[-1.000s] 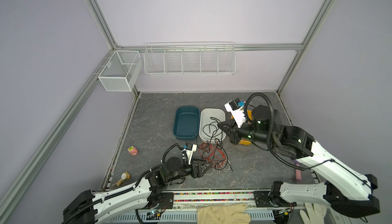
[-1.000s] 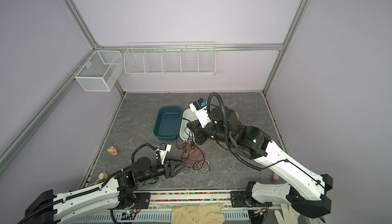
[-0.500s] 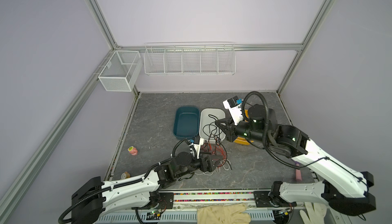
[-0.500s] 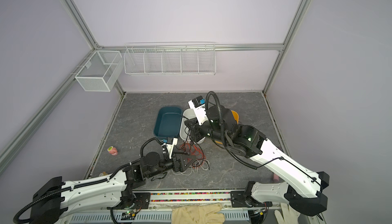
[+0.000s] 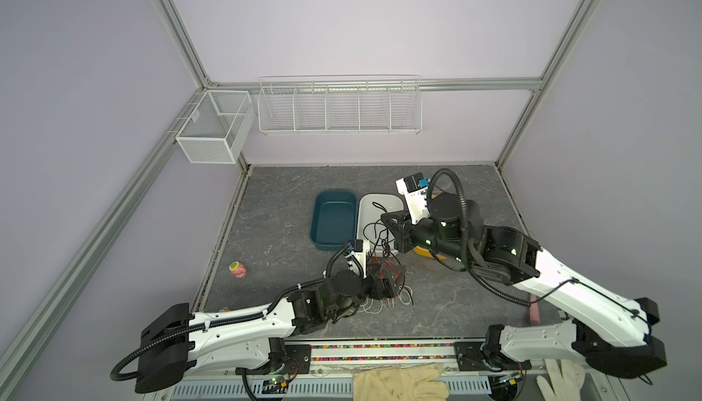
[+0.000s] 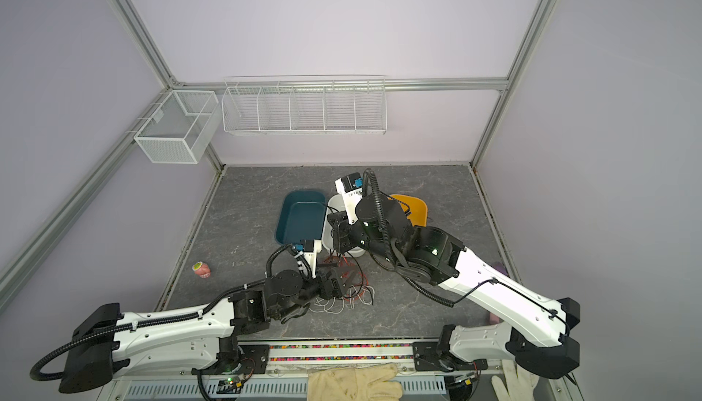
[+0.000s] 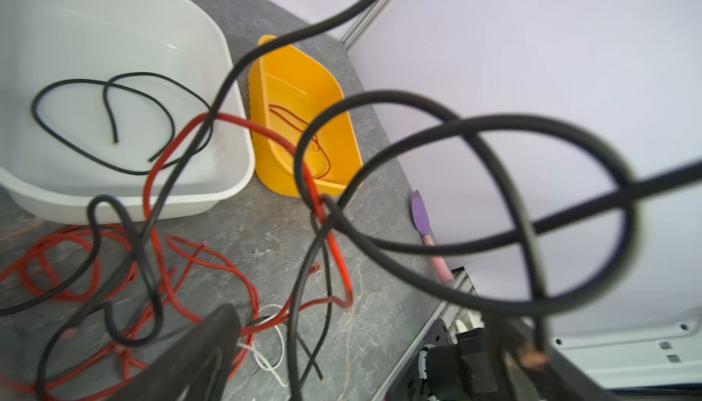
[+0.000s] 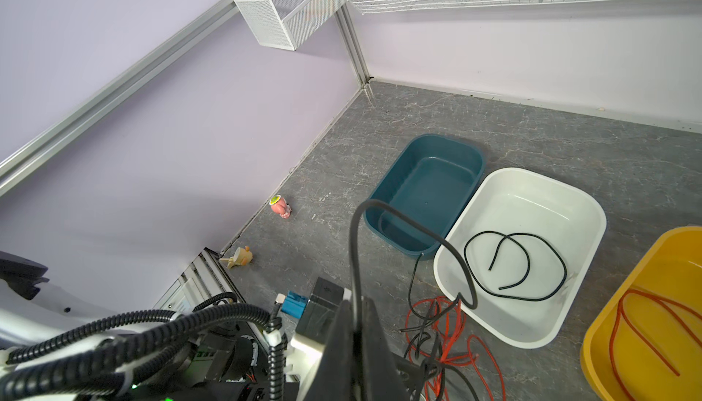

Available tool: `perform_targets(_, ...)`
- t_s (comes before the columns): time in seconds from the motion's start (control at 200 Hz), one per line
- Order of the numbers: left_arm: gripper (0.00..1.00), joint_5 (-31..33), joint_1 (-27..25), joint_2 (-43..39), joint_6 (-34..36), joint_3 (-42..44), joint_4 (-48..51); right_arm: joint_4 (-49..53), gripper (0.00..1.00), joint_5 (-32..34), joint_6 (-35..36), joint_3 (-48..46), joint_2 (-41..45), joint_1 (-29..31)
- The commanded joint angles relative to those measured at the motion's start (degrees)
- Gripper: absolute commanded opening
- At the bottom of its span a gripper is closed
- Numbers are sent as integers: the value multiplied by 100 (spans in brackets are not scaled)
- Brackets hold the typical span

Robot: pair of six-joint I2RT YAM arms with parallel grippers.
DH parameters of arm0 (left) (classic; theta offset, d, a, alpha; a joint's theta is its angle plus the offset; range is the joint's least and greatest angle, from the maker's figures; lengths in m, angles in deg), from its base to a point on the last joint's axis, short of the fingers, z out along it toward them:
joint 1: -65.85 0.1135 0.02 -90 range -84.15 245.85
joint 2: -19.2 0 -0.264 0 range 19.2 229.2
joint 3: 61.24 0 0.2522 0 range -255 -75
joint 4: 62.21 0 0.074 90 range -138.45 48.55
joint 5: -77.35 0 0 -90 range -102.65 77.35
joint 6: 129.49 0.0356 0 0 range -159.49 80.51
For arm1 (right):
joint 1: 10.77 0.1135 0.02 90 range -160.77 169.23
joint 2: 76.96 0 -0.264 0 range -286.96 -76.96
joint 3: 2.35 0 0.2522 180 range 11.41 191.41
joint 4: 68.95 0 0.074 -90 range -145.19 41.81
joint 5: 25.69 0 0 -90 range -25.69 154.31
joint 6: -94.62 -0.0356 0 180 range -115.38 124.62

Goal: Untangle the cables

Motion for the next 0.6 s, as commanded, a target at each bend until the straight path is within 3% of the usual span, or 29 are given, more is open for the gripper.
perform_targets(0.0,99,344,-18,109,-35,-236,529,-147,7,423,-195,156,166,131)
perform_targets(0.265,90,526,-18,431,-147,-554,857,-192,7,683,-160,262,162,519)
perform_targets(0.595,91,631,-18,556,-42,-826,746,-316,7,820,-218,113,247,663)
